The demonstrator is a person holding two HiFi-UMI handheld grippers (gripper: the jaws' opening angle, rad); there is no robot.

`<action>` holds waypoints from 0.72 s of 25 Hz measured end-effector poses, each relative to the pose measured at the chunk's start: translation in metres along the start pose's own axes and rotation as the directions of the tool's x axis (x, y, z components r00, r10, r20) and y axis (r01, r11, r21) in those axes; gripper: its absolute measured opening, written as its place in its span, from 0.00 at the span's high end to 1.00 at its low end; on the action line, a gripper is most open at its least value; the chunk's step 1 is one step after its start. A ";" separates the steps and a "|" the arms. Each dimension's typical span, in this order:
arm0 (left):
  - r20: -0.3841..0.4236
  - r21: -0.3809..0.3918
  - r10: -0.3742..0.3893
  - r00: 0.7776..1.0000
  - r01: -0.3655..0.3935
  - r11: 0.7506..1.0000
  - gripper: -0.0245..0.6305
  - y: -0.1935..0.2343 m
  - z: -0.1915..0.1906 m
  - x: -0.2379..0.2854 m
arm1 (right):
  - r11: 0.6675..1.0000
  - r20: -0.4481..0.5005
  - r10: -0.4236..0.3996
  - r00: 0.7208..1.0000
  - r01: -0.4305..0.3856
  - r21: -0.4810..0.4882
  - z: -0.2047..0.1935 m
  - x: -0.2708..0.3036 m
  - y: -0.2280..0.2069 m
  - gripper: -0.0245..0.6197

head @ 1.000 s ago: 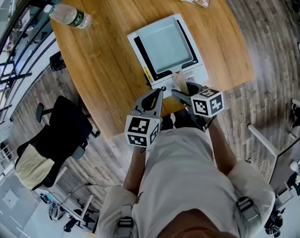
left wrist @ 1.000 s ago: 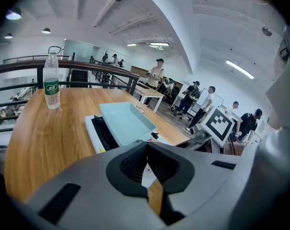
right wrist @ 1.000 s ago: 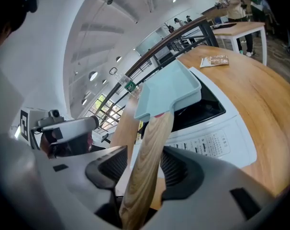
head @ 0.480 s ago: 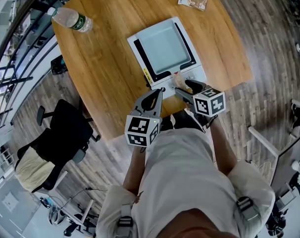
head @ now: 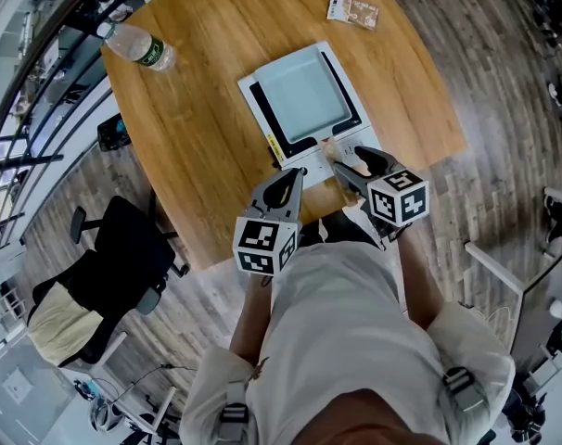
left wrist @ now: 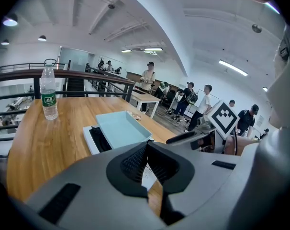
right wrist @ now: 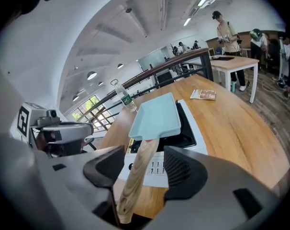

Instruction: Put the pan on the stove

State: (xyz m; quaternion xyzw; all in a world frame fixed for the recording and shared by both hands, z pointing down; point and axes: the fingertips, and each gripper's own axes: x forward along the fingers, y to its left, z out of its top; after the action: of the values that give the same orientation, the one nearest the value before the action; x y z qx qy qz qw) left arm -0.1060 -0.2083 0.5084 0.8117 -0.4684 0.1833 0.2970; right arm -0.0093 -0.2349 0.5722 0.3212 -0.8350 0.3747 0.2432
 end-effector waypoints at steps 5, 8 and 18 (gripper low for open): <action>0.024 0.023 0.002 1.000 -0.003 1.000 0.93 -0.001 0.007 -0.005 | 0.996 0.080 -0.023 0.997 0.030 -0.089 0.027 -0.025 0.015 0.57; 0.038 0.032 0.007 0.999 -0.009 0.999 0.93 -0.001 0.011 -0.009 | 0.989 0.129 -0.028 0.991 0.046 -0.139 0.043 -0.038 0.027 0.62; 0.115 0.022 0.029 0.993 -0.032 0.999 0.93 0.007 0.037 -0.033 | 0.964 0.238 -0.009 0.971 0.072 -0.257 0.074 -0.067 0.060 0.78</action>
State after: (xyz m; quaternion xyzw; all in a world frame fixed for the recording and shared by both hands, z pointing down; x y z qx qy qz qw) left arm -0.1275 -0.2135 0.4638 0.8171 -0.4948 0.1463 0.2572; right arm -0.0196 -0.2381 0.4564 0.3451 -0.8935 0.2146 0.1913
